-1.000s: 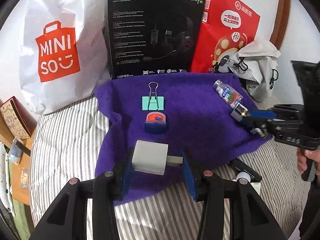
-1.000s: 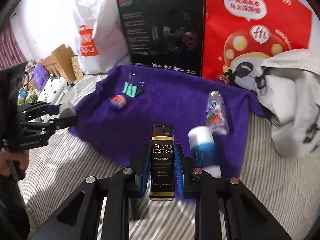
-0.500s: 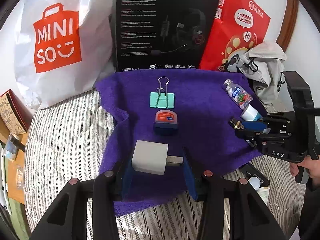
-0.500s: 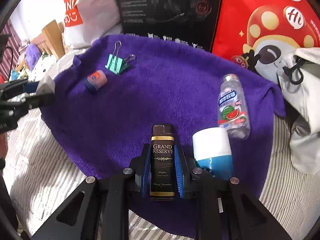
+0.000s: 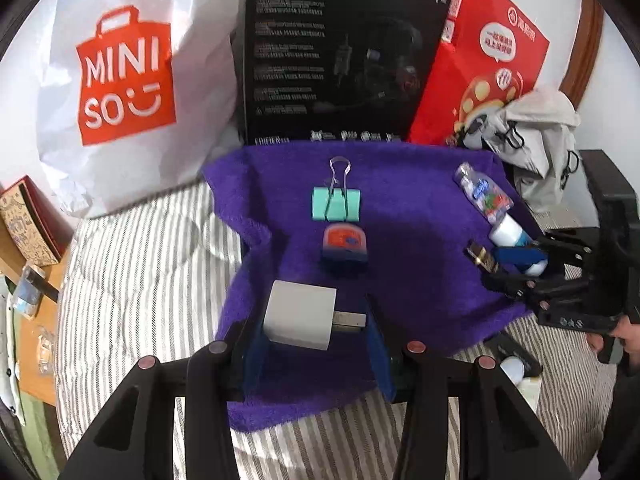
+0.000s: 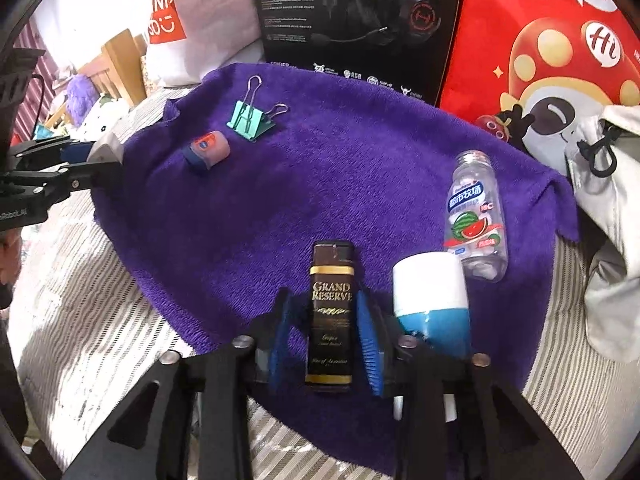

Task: Organize rigid objects
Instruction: 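Place the Grand Reserve bottle on the towel with the right tool while the left carries the charger, then lower the white charger cube onto the towel and open the left tool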

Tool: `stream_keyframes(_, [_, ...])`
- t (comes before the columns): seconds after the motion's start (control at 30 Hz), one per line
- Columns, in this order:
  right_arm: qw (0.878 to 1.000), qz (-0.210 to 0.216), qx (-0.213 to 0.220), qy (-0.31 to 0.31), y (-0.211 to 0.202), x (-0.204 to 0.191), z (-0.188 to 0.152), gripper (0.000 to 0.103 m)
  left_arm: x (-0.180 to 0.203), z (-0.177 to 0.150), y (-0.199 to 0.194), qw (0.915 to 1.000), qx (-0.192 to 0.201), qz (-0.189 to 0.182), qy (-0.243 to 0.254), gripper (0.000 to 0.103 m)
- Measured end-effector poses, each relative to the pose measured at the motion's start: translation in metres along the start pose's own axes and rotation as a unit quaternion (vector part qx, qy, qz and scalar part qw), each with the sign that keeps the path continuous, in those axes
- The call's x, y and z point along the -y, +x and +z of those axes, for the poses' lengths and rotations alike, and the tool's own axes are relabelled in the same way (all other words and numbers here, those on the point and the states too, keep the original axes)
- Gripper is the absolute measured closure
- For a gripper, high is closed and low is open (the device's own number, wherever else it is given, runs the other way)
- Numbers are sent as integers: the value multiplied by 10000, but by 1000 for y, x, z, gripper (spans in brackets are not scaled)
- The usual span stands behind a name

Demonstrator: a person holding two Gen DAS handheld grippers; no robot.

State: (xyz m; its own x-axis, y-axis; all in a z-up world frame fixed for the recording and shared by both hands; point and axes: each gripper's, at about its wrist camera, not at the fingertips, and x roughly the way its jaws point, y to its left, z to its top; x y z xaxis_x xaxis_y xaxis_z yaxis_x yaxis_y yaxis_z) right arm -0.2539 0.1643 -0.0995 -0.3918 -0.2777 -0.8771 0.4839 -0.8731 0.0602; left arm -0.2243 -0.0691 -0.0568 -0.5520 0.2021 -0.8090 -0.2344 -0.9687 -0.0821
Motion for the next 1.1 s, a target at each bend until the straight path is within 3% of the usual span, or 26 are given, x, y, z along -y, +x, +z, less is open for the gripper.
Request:
stream_keyframes(0.2, [9994, 22, 341, -5, -26, 0, 0, 64, 13, 7, 18, 9998, -121, -89, 142, 60])
stream_keyframes(0.33, [9976, 65, 665, 189, -54, 3, -7, 42, 19, 8, 36, 9993, -241, 87, 287, 60])
stream_keyframes(0.6, [9940, 122, 754, 787, -90, 23, -50, 42, 25, -1, 57, 9983, -368, 136, 421, 60])
stream_keyframes(1.1, [9878, 334, 304, 1487, -83, 32, -117, 41, 29, -1, 61, 9965, -467, 242, 657, 59])
